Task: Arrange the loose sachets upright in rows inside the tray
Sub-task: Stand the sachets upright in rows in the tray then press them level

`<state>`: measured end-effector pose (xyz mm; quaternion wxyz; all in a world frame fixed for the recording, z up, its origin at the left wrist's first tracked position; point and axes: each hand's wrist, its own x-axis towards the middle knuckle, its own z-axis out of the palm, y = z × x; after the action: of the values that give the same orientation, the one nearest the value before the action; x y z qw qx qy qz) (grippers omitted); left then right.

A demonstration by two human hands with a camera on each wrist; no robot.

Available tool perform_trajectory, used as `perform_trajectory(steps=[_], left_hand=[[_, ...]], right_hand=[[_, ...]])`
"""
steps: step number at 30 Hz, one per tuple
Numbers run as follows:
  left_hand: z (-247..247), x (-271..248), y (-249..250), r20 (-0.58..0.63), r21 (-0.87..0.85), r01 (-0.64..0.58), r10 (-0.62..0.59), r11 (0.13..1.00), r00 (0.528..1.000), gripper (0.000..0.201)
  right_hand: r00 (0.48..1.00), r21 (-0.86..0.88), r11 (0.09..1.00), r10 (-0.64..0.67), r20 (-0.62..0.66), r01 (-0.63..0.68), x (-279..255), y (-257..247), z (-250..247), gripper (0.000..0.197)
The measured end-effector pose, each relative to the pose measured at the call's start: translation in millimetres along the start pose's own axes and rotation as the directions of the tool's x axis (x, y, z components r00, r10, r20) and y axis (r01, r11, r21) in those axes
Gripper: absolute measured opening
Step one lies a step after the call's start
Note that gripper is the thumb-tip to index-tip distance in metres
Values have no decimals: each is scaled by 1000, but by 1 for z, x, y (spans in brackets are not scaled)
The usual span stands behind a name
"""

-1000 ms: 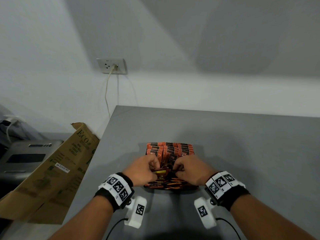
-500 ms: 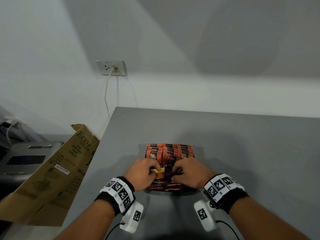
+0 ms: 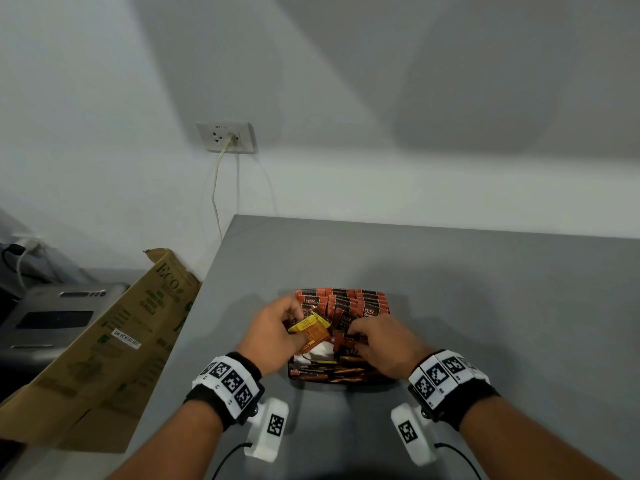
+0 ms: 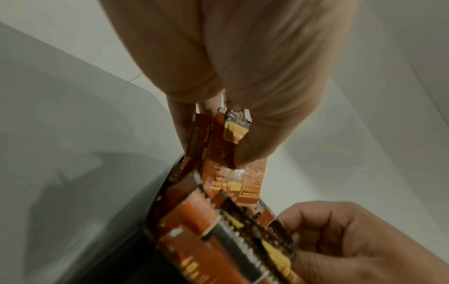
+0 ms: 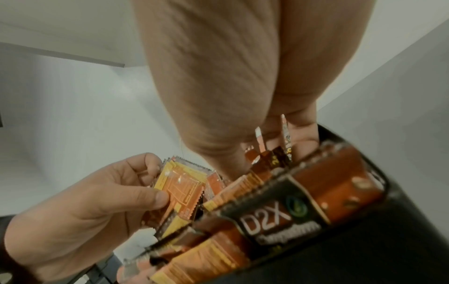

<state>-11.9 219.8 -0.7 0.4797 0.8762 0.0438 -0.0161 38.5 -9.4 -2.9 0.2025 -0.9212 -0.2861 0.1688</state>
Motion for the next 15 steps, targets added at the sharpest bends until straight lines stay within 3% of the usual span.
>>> perform_trajectory(steps=[5,11,13,15], left_hand=[[-6,2,-5,24,-184,79,-75,980,997,49],[-5,5,-2,50,-344,209,-204,915,978,28],[-3,4,0,84,-452,263,-253,852,964,22],[0,3,4,143,-596,328,-304,733,942,26]], right_hand=[[997,63,998,19,-79,-14,-4,0,-10,24],[990,179,983,67,-124,-44,-10,1,-13,19],[985,224,973,91,-148,-56,-11,1,-16,18],[973,302,952,107,-204,-42,-12,-2,-23,18]])
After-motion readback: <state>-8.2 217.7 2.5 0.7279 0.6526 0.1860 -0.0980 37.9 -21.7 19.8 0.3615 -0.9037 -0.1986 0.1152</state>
